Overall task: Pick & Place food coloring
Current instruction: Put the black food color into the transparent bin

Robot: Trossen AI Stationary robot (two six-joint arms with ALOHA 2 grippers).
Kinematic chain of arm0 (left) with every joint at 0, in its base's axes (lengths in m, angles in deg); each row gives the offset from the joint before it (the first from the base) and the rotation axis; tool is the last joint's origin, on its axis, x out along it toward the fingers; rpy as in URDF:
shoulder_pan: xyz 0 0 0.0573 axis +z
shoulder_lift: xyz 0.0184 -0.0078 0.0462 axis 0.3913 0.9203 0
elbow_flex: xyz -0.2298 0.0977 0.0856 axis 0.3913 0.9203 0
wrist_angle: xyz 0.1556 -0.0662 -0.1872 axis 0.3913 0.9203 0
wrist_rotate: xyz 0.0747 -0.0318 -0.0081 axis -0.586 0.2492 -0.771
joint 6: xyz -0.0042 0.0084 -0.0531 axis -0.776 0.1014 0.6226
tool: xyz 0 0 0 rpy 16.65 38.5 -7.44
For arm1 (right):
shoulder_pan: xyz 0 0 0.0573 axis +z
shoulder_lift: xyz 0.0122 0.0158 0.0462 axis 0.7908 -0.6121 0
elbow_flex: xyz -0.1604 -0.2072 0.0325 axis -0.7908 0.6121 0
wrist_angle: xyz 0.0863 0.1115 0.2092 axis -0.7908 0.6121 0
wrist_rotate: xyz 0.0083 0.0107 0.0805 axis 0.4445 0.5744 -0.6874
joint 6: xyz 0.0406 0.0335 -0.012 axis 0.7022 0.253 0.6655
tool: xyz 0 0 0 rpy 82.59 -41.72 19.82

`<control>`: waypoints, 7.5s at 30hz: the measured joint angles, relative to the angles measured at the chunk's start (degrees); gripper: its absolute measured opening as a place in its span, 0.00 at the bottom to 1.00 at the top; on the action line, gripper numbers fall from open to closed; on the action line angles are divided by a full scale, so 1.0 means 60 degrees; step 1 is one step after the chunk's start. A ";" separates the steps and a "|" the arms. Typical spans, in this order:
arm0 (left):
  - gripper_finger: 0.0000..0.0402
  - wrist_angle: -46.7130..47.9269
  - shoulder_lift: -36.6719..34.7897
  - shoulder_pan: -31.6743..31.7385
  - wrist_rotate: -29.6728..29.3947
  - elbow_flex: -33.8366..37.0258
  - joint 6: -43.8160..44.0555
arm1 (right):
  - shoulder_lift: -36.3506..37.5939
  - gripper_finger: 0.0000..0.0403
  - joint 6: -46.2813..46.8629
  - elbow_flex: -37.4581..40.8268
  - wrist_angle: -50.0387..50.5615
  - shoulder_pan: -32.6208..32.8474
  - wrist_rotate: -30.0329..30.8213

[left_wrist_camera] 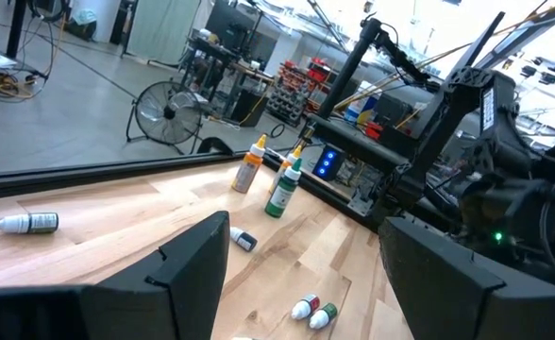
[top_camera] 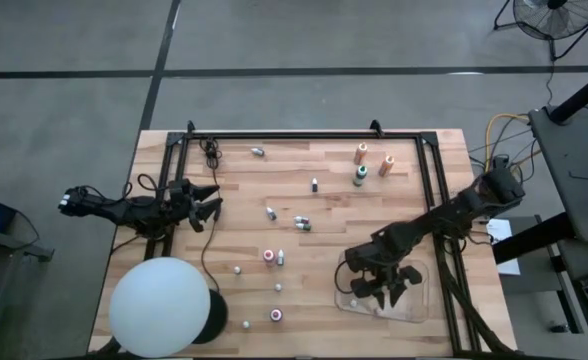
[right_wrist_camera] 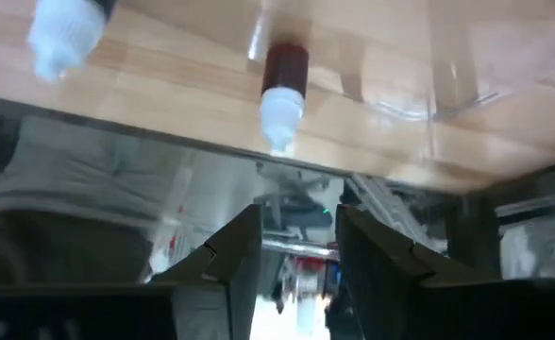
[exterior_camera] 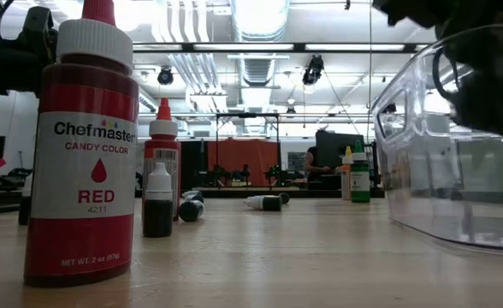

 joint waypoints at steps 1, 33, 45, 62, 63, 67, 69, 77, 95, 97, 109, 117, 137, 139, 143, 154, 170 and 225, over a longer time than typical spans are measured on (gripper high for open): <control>0.61 0.0000 0.0000 0.0001 0.0000 0.0002 0.0001 | 0.0171 0.33 -0.0171 0.0000 0.0156 -0.0020 0.0198; 0.61 0.0000 0.0000 0.0001 0.0000 0.0002 0.0002 | 0.3394 0.46 -0.9059 -0.0466 0.2206 -0.0096 0.6522; 0.61 0.0000 0.0000 0.0001 0.0000 0.0003 0.0000 | 0.3260 0.51 -1.2771 -0.2596 0.2222 -0.1398 0.7395; 0.61 0.0004 -0.0002 0.0001 -0.0002 0.0001 0.0003 | 0.0470 0.50 -1.3924 -0.6895 0.2703 -0.3941 0.9211; 0.61 0.0005 -0.0001 -0.0001 -0.0004 0.0001 0.0001 | 0.0226 0.50 -1.3856 -0.7175 0.2892 -0.4102 0.9211; 0.61 0.0004 -0.0004 0.0000 -0.0004 0.0003 0.0002 | -0.0773 0.50 -1.3744 -0.8396 0.3887 -0.4812 0.9199; 0.61 0.0004 0.0000 -0.0002 -0.0003 0.0003 0.0004 | -0.1334 0.50 -1.3523 -0.9008 0.4517 -0.5189 0.9193; 0.61 0.0004 -0.0004 -0.0001 -0.0004 0.0000 0.0003 | -0.3443 0.50 -1.2848 -1.1176 0.6767 -0.6535 0.9085; 0.61 0.0004 0.0000 0.0000 0.0000 0.0000 0.0001 | -0.6673 0.50 -1.0480 -1.4243 0.8222 -0.8359 0.5858; 0.61 0.0004 -0.0004 -0.0002 -0.0003 0.0002 0.0003 | -0.6877 0.50 -1.0312 -1.4265 0.8219 -0.8520 0.5512; 0.61 0.0004 -0.0003 0.0001 0.0000 0.0003 0.0004 | -0.8129 0.50 -0.9359 -1.4265 0.8689 -0.9174 0.3680; 0.61 0.0004 -0.0001 -0.0002 0.0000 0.0001 0.0001 | -0.8726 0.50 -0.8951 -1.4258 0.8964 -0.9323 0.3130; 0.61 0.0004 -0.0002 0.0001 -0.0003 0.0001 0.0001 | -0.9495 0.50 -0.8880 -1.4254 0.9275 -0.9260 0.3170; 0.61 0.0004 -0.0003 -0.0002 -0.0001 0.0000 0.0000 | -0.9573 0.50 -0.8881 -1.4254 0.9368 -0.9240 0.3152; 0.61 0.0004 -0.0003 -0.0002 -0.0001 0.0004 0.0003 | -0.9710 0.50 -0.9022 -1.4247 0.9417 -0.9219 0.3128; 0.61 0.0004 -0.0003 0.0001 -0.0003 0.0000 0.0000 | -0.9775 0.50 -0.8774 -1.4246 0.9521 -0.9268 0.2093; 0.61 0.0004 -0.0002 -0.0001 -0.0004 0.0000 0.0000 | -0.9841 0.50 -0.9090 -1.4233 0.9890 -0.9470 0.1998; 0.61 0.0001 -0.0004 0.0002 0.0000 0.0002 0.0000 | -0.9531 0.50 -1.0054 -1.4193 0.8987 -1.0003 0.2309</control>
